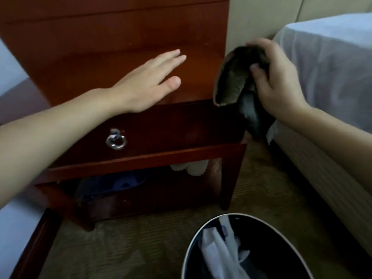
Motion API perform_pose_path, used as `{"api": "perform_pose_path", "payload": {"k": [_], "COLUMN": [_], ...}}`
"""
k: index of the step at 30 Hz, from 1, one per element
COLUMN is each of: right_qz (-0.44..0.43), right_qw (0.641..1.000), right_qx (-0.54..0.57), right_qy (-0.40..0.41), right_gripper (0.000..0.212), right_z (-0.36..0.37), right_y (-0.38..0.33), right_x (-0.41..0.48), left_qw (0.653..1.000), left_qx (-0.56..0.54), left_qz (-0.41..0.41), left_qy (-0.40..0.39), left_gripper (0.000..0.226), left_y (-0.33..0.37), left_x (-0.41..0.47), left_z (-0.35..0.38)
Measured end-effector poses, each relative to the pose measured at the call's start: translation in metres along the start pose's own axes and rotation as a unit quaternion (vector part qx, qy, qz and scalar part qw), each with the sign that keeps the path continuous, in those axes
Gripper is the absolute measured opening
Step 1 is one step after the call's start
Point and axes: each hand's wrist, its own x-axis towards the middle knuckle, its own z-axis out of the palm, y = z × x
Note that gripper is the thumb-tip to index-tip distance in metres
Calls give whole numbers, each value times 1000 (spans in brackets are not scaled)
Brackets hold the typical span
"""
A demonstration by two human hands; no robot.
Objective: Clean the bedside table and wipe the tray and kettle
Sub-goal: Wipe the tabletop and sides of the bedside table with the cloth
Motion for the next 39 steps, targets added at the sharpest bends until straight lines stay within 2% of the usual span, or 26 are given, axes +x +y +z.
{"api": "perform_pose_path", "payload": {"k": [4, 6, 9, 11, 12, 14, 16, 17, 21, 24, 27, 30, 31, 32, 33, 35, 36, 38, 39], "right_qz": [102, 139, 183, 242, 253, 231, 193, 173, 135, 148, 104, 142, 145, 131, 99, -3, -28, -13, 7], "right_qw": [983, 966, 950, 919, 905, 895, 901, 905, 921, 880, 834, 771, 771, 788, 824, 923, 949, 961, 951], "right_qx": [146, 219, 227, 182, 160, 117, 122, 145, 230, 368, 484, 585, 590, 572, 523, 302, 188, 62, 66], "right_qy": [42, 26, -110, -253, -304, -363, -370, -360, -285, -261, -245, -208, -189, -185, -197, -240, -252, -270, -303], "right_gripper": [40, 44, 31, 16, 18, 42, 58, 58, 35, 37, 62, 59, 60, 61, 61, 52, 49, 48, 51], "right_z": [-17, -5, 28, 31, 28, 20, 21, 24, 31, 24, 20, 32, 37, 44, 49, 58, 58, 49, 43], "right_y": [20, 30, 49, 49, 51, 56, 59, 62, 78, 97, 114, 110, 106, 103, 101, 99, 98, 92, 88], "right_x": [44, 58, 55, 48, 50, 59, 66, 67, 67, 79, 99, 105, 104, 100, 96, 86, 82, 79, 79], "left_qw": [990, 988, 988, 988, 987, 985, 983, 983, 979, 975, 975, 972, 973, 973, 974, 977, 979, 982, 983], "left_qx": [61, 31, -13, -27, -35, -45, -63, -73, -117, -129, -140, -142, -128, -112, -92, -51, -38, -31, -33], "left_qz": [-77, -123, -152, -141, -132, -113, -121, -126, -133, -141, -139, -160, -161, -166, -169, -174, -176, -170, -168], "left_qy": [-98, -86, -17, -56, -86, -123, -124, -114, -101, -113, -99, -102, -107, -115, -122, -112, -98, -71, -64], "left_gripper": [78, 84, 84, 88, 92, 94, 94, 96, 105, 104, 101, 93, 89, 86, 85, 93, 97, 97, 96], "left_y": [18, 18, 28, 30, 30, 29, 29, 28, 29, 27, 23, 27, 29, 32, 34, 38, 42, 57, 64], "left_x": [49, 45, 38, 39, 40, 44, 45, 43, 42, 41, 40, 41, 42, 43, 43, 43, 44, 49, 52], "left_z": [18, 26, 28, 26, 25, 24, 22, 22, 22, 21, 23, 21, 20, 19, 18, 19, 19, 21, 24]}}
